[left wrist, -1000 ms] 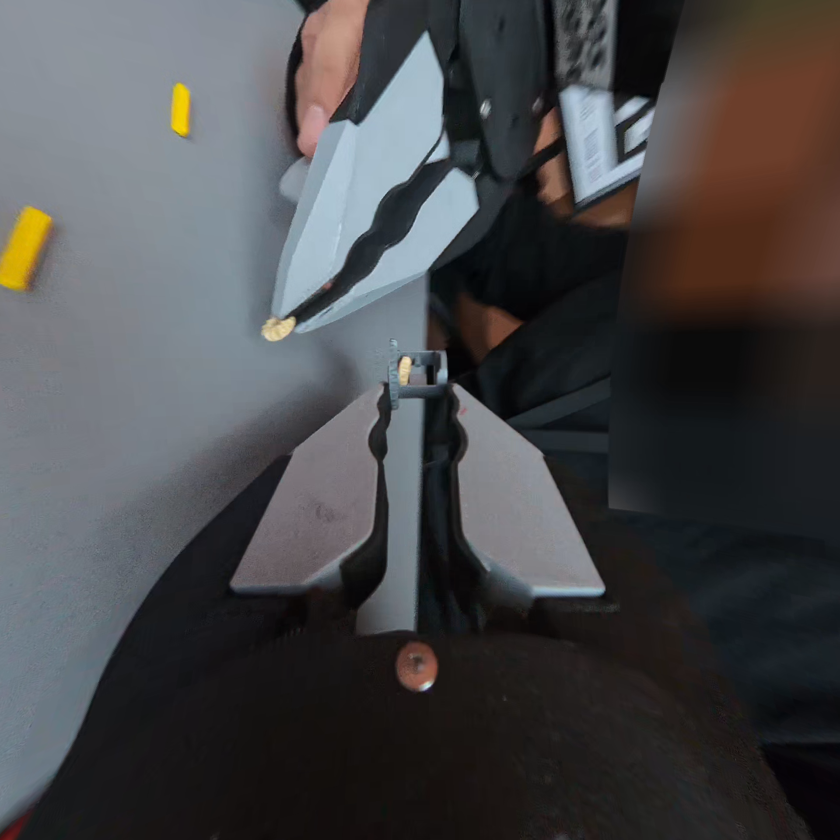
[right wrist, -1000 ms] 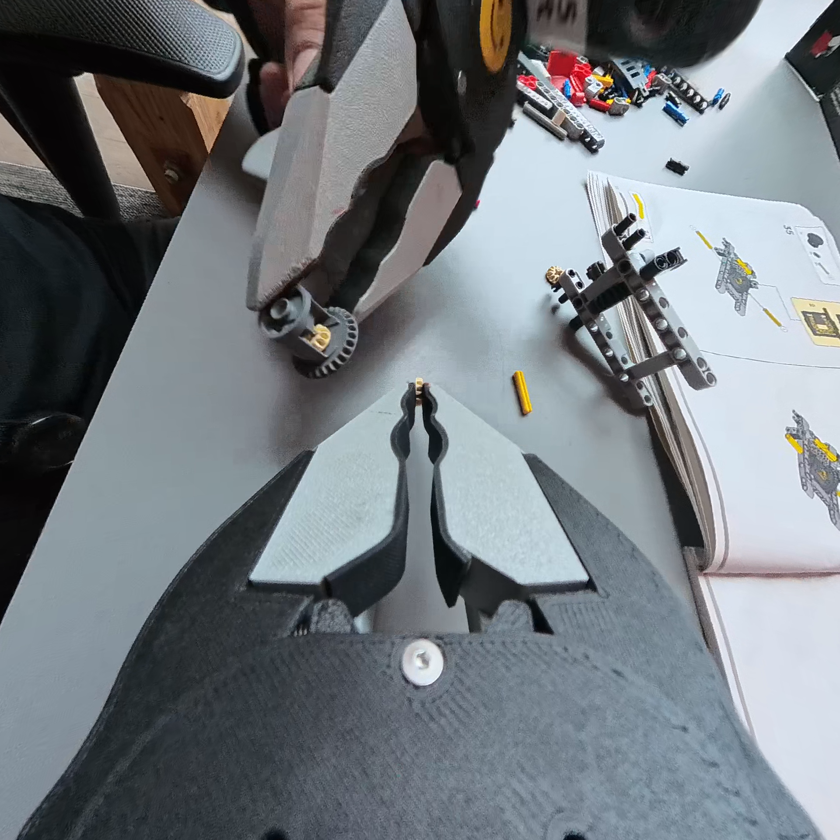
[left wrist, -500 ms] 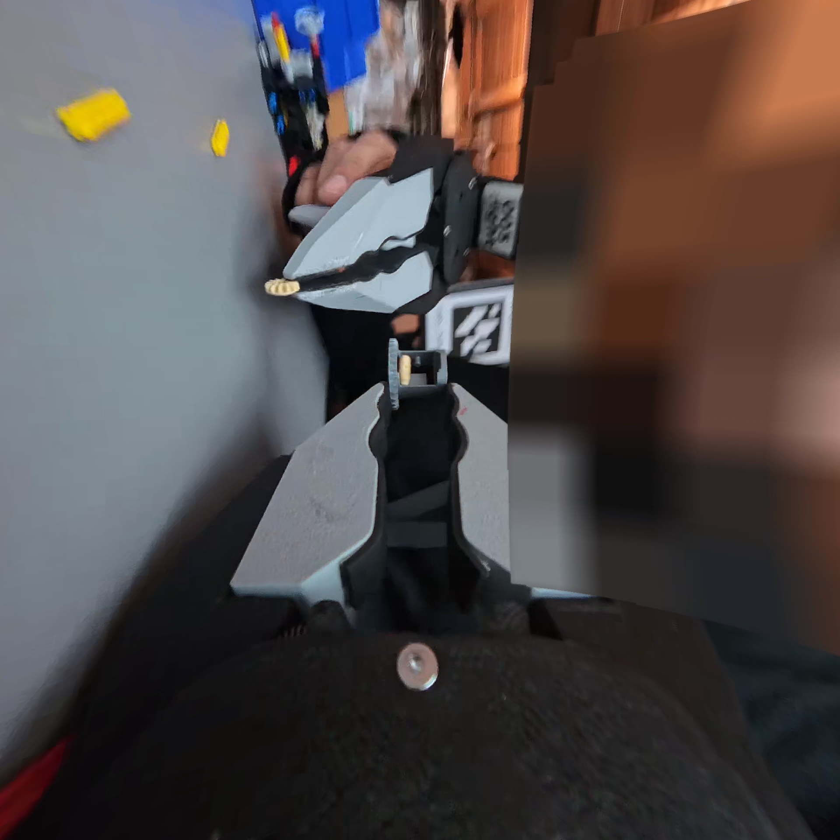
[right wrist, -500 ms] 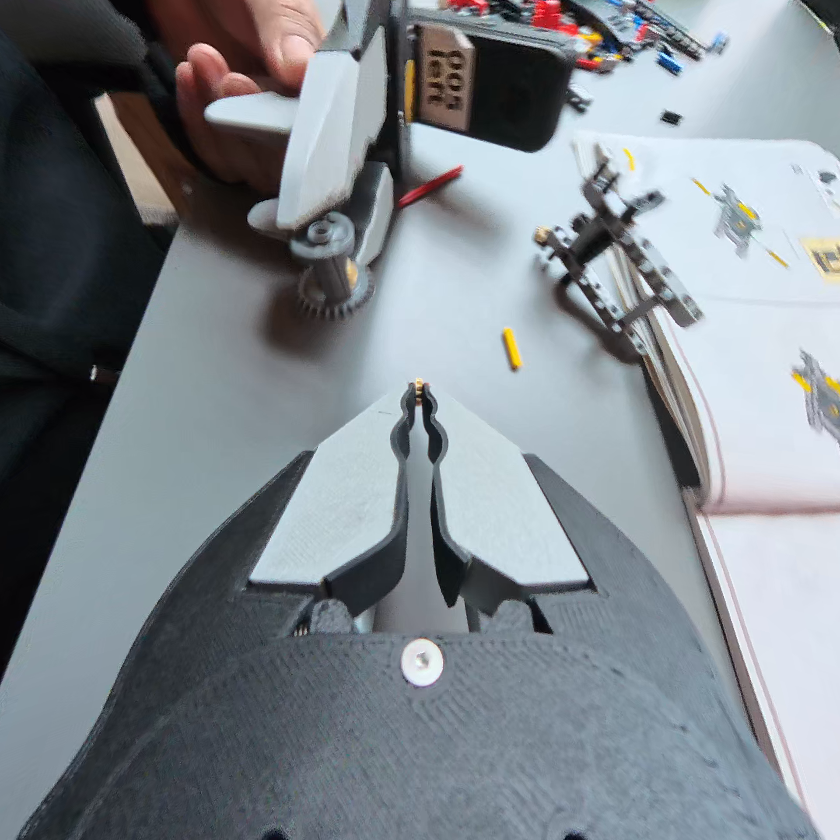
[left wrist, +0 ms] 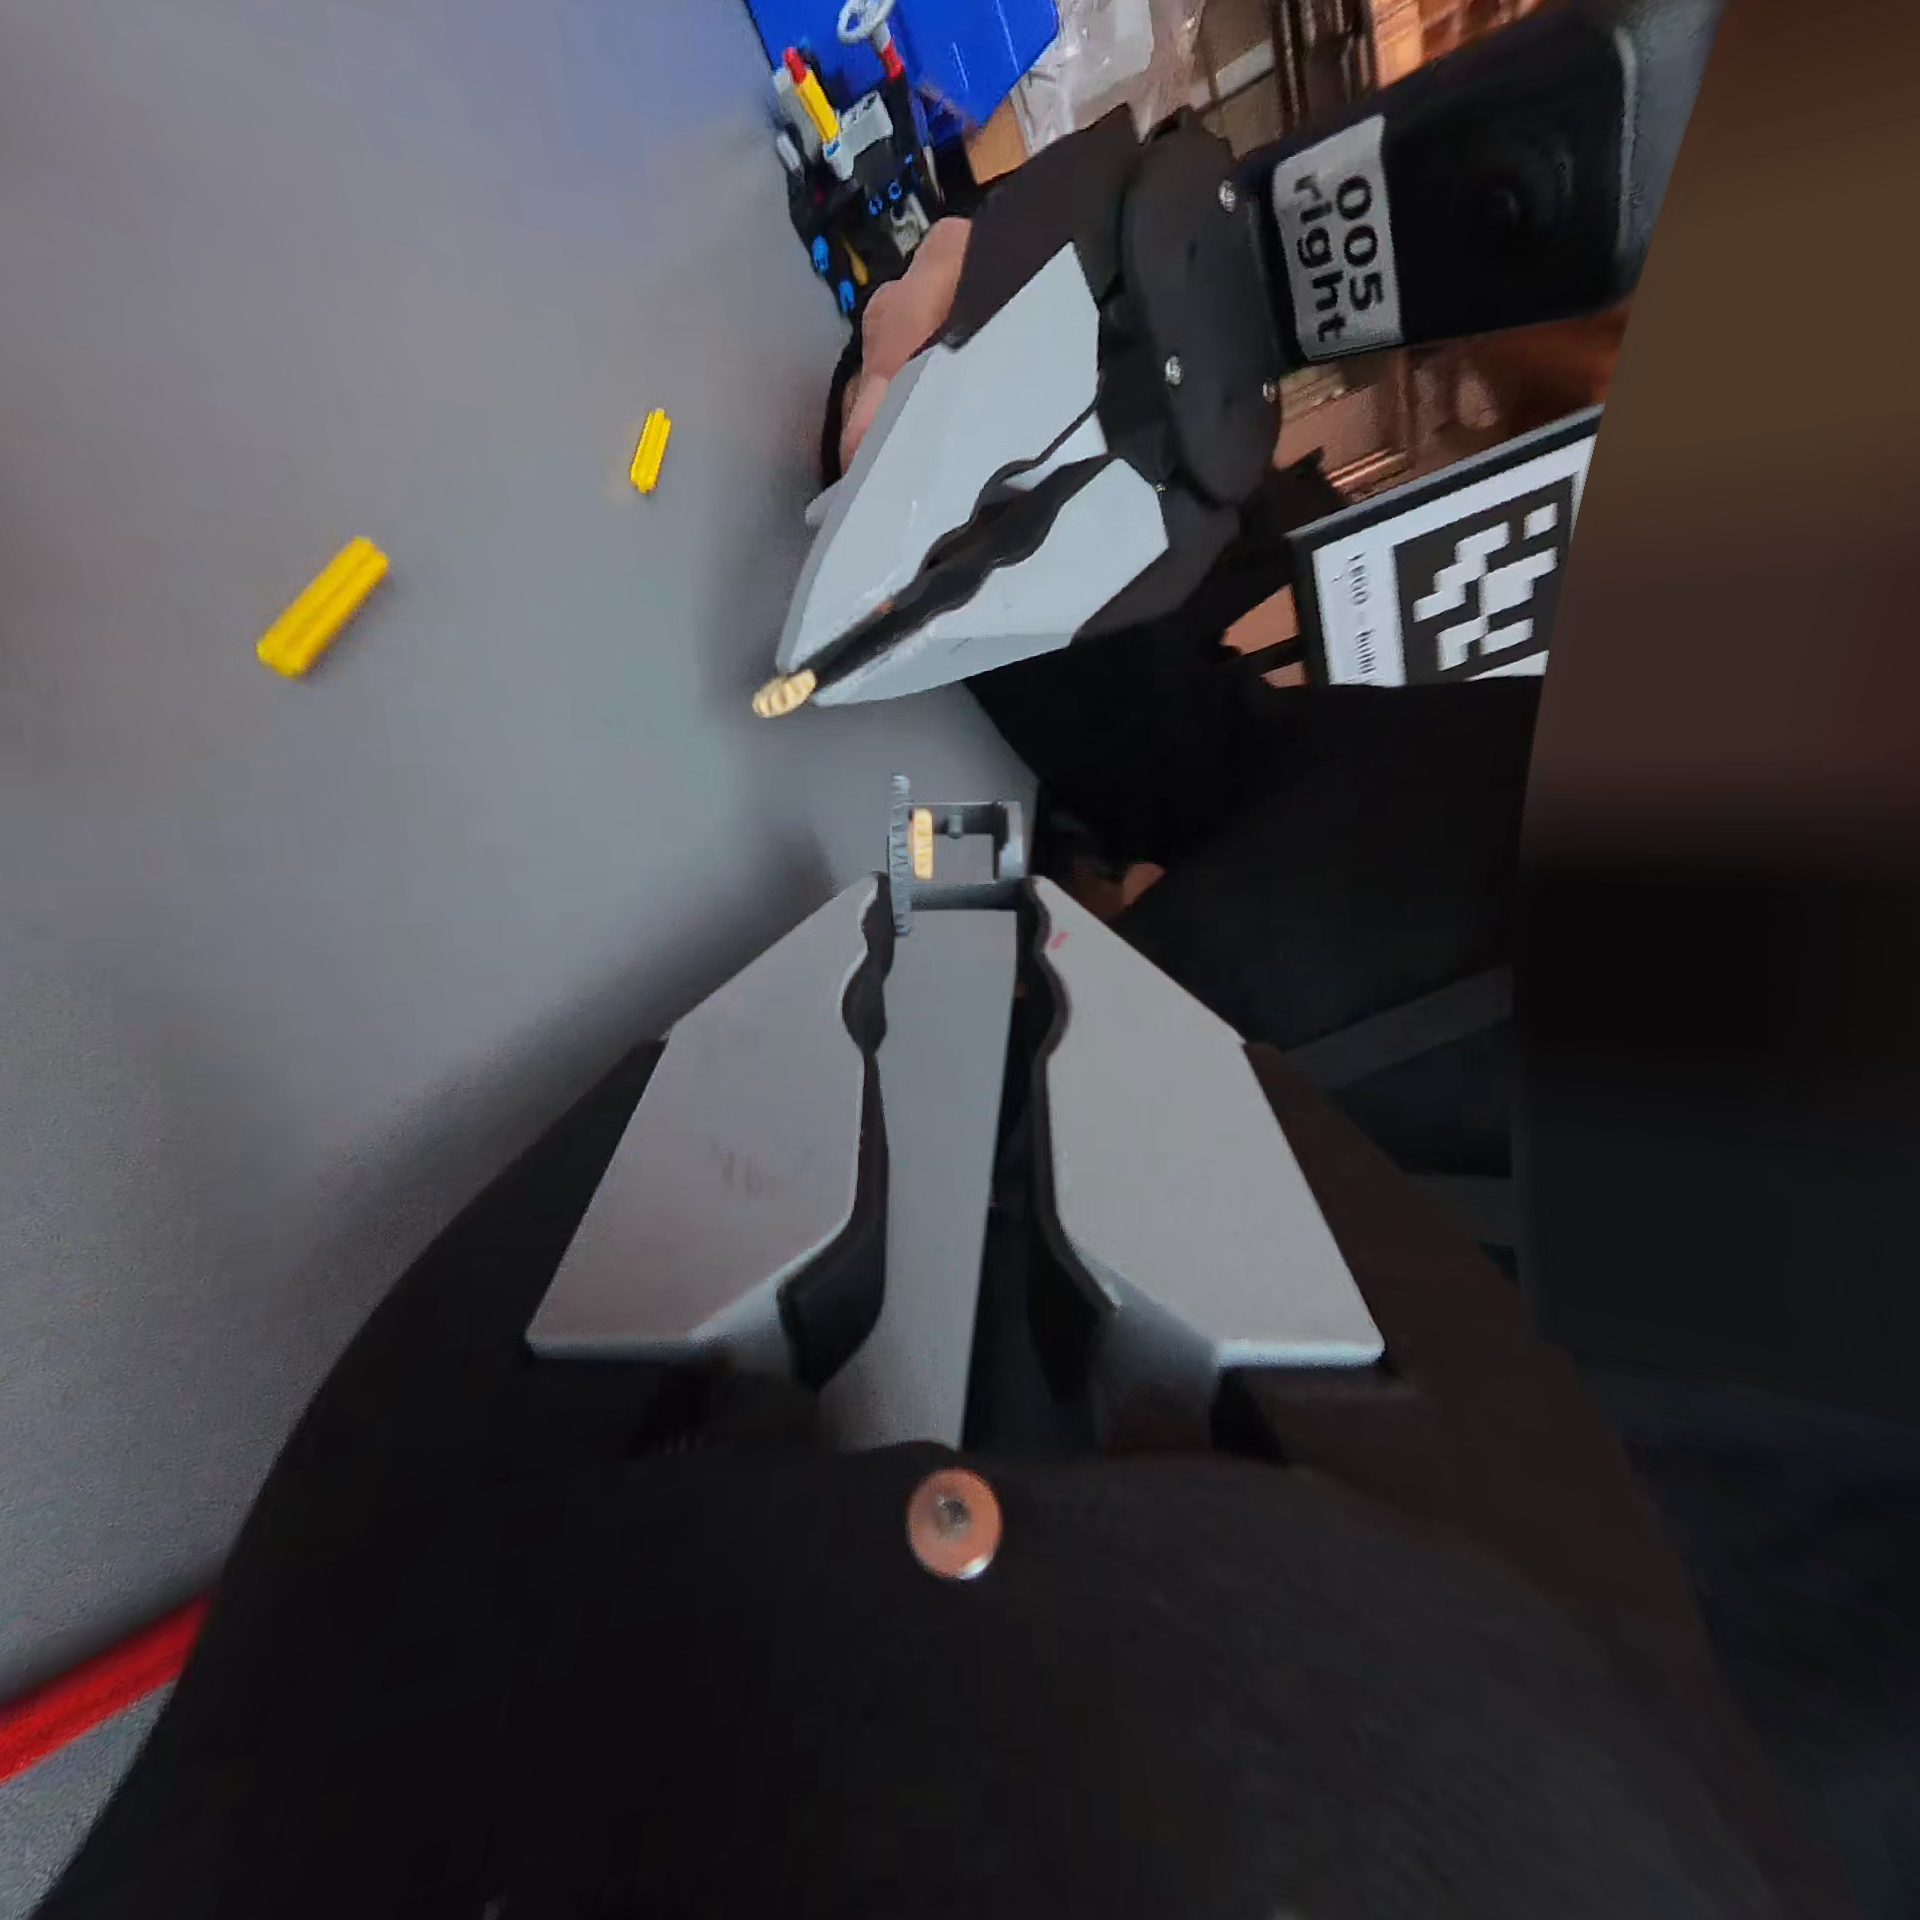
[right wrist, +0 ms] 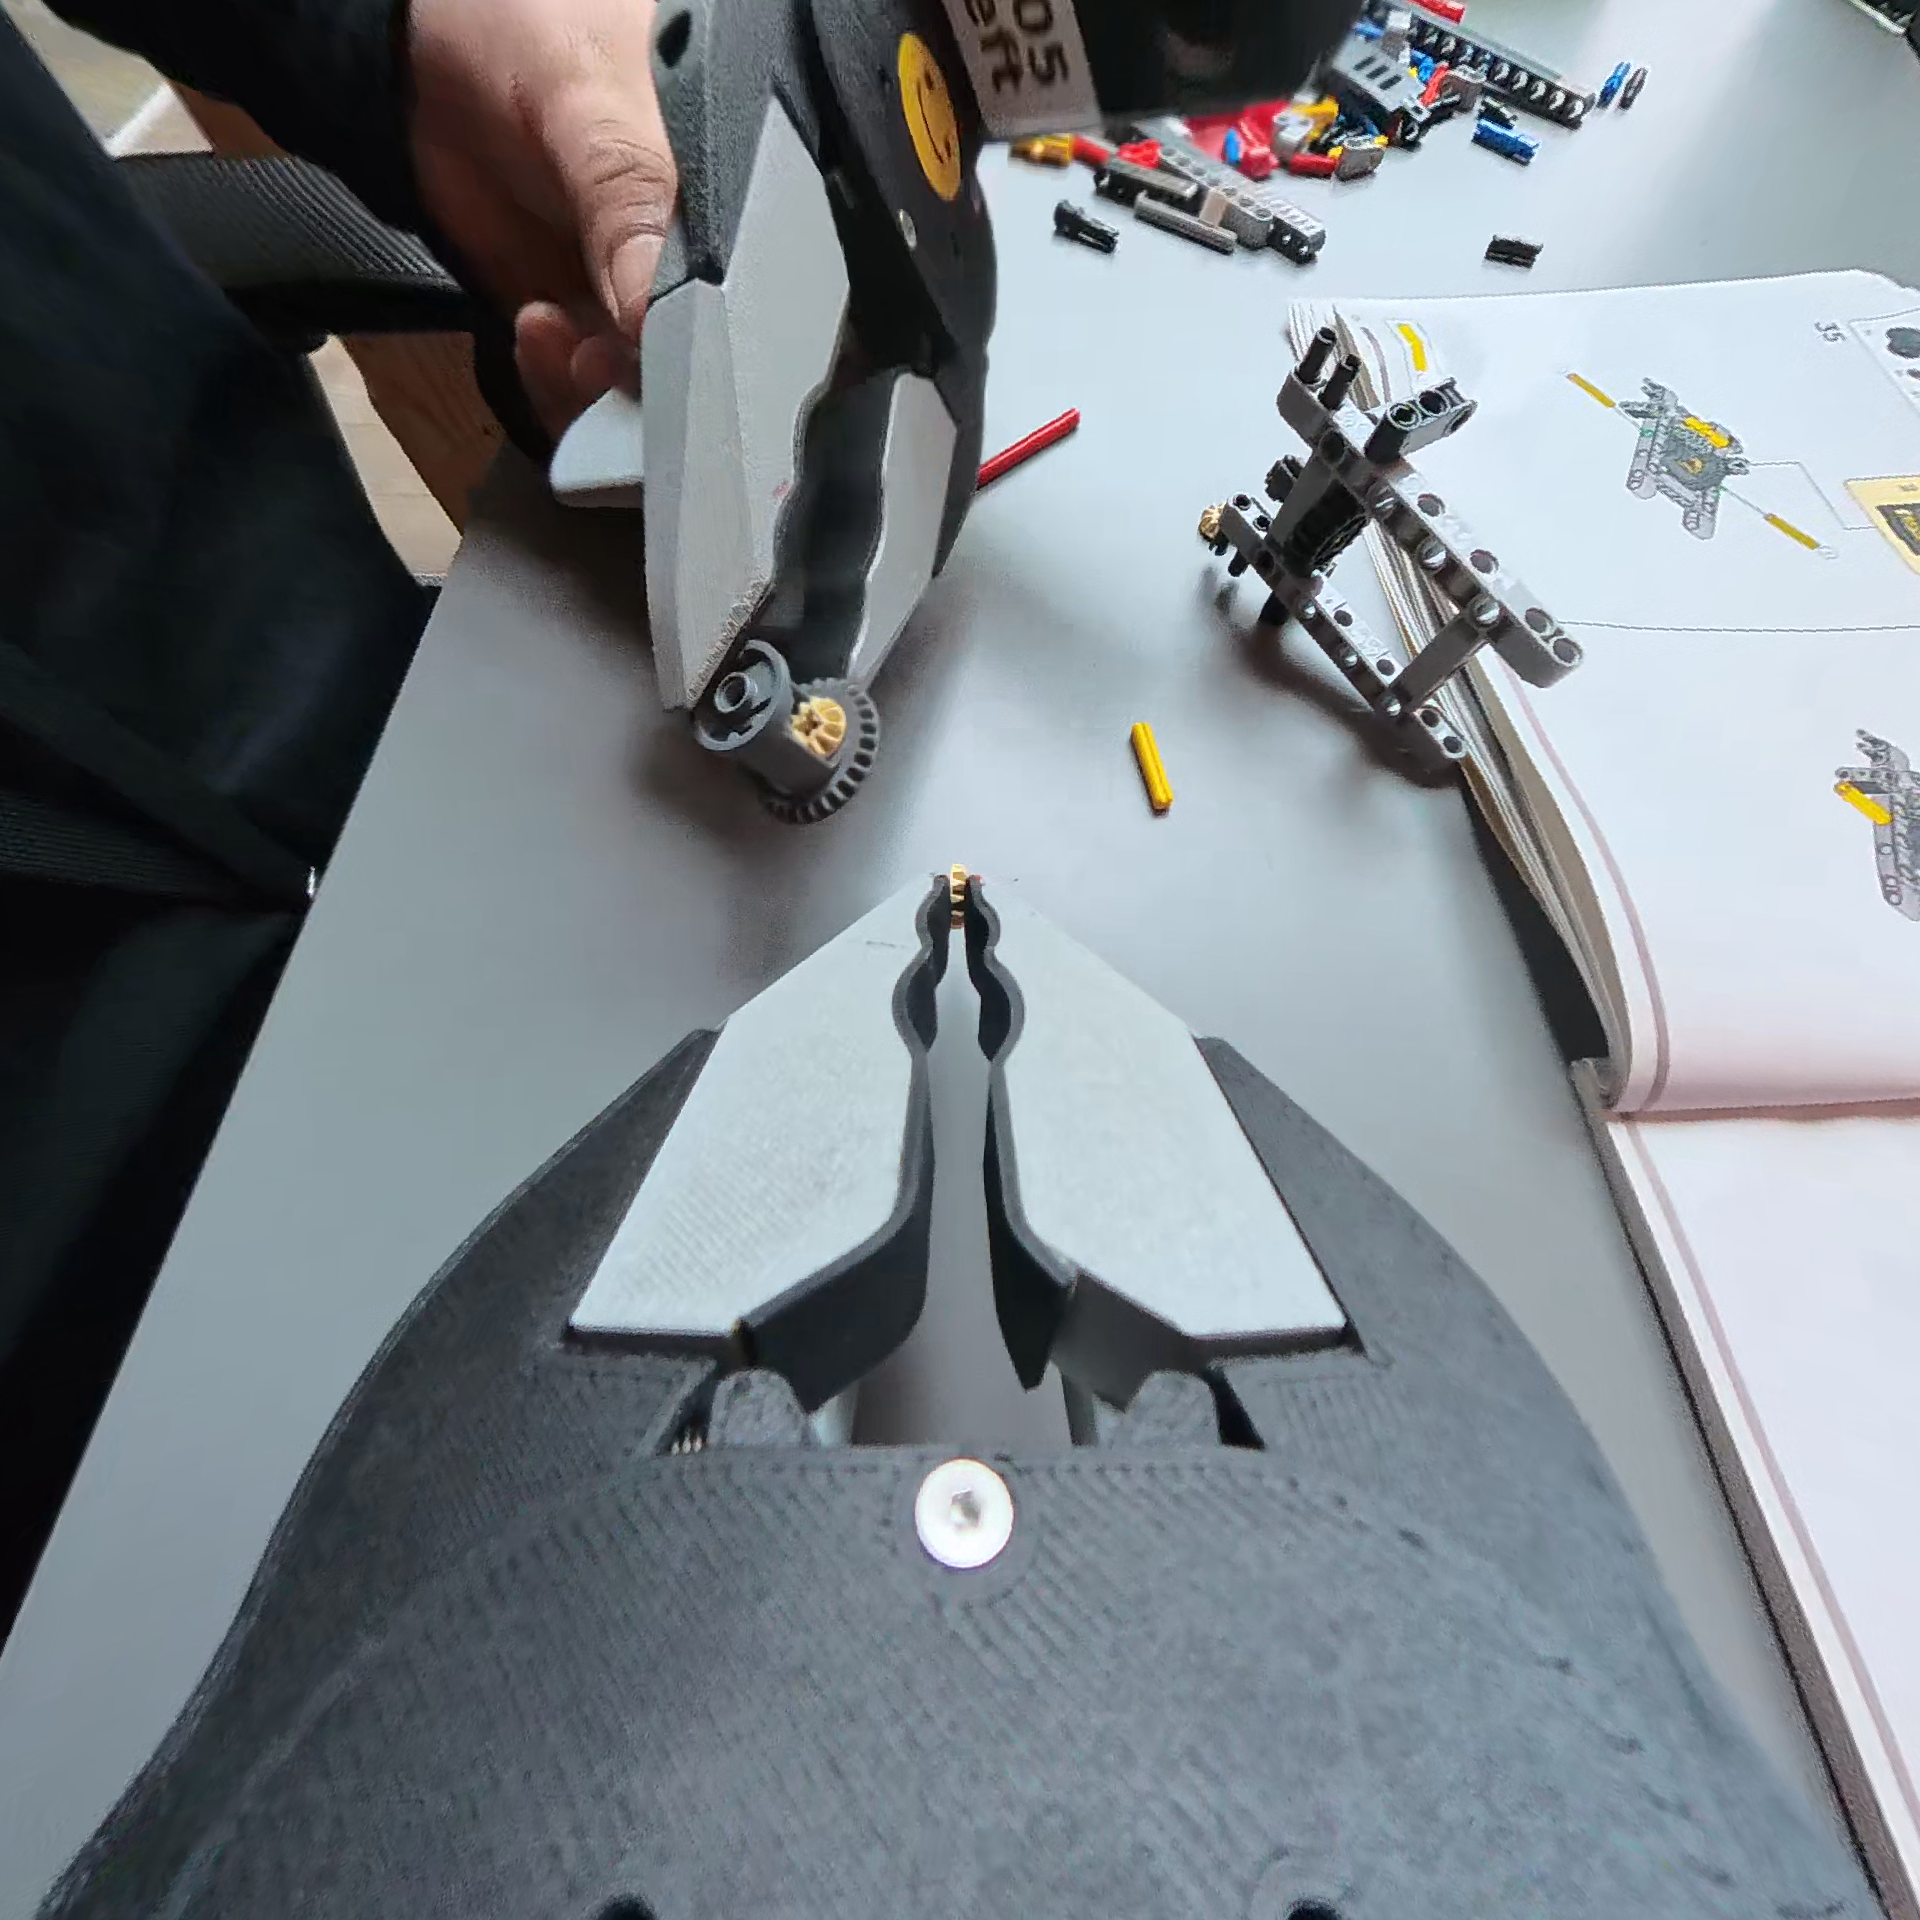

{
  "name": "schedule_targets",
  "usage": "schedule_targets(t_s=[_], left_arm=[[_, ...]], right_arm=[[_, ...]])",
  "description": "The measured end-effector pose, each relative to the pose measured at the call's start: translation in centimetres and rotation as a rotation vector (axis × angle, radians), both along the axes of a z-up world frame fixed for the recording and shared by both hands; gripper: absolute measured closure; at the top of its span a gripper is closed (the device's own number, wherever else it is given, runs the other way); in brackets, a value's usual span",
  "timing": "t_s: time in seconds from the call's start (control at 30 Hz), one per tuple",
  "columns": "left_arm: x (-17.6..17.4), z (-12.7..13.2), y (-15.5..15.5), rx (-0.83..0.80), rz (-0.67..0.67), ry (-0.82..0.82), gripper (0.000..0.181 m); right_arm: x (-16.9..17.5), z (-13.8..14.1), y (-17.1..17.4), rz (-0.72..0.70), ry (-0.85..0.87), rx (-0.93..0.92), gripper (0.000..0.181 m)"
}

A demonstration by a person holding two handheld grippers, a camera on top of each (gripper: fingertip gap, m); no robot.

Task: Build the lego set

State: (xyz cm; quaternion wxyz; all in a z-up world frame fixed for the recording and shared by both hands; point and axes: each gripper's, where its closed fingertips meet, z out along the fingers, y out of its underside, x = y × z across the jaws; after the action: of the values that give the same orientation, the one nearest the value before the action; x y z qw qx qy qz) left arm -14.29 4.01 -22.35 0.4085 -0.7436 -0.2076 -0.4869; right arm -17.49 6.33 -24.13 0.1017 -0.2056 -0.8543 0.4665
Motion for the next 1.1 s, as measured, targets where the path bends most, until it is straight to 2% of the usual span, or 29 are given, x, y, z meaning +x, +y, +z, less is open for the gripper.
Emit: schedule_targets(t_s=[0.13,0.37,0.5,0.8,1.1], left_arm=[[-0.3,0.4,0.2,0.049,0.030,0.128,0.161],[0.0,0.8,0.1,0.093,0.047,0.222,0.161],[-0.8,0.5,0.2,0.097,0.067,0.403,0.160],[-1.6,-1.2,0.1,0.025,0.014,0.678,0.161],[-1.6,-2.2,0.1,0.002,-0.055,0.845,0.161]], right_arm=[[0.1,0.2,-0.2,0.003,0.030,0.017,0.181],[0.1,0.4,-0.2,0.005,0.079,0.034,0.181],[0.1,1.4,-0.2,0.015,0.144,0.013,0.181],[1.2,3.6,-0.6,0.076,0.037,-0.144,0.181],[1.7,2.7,-1.5,0.141,0.021,-0.040,0.181]])
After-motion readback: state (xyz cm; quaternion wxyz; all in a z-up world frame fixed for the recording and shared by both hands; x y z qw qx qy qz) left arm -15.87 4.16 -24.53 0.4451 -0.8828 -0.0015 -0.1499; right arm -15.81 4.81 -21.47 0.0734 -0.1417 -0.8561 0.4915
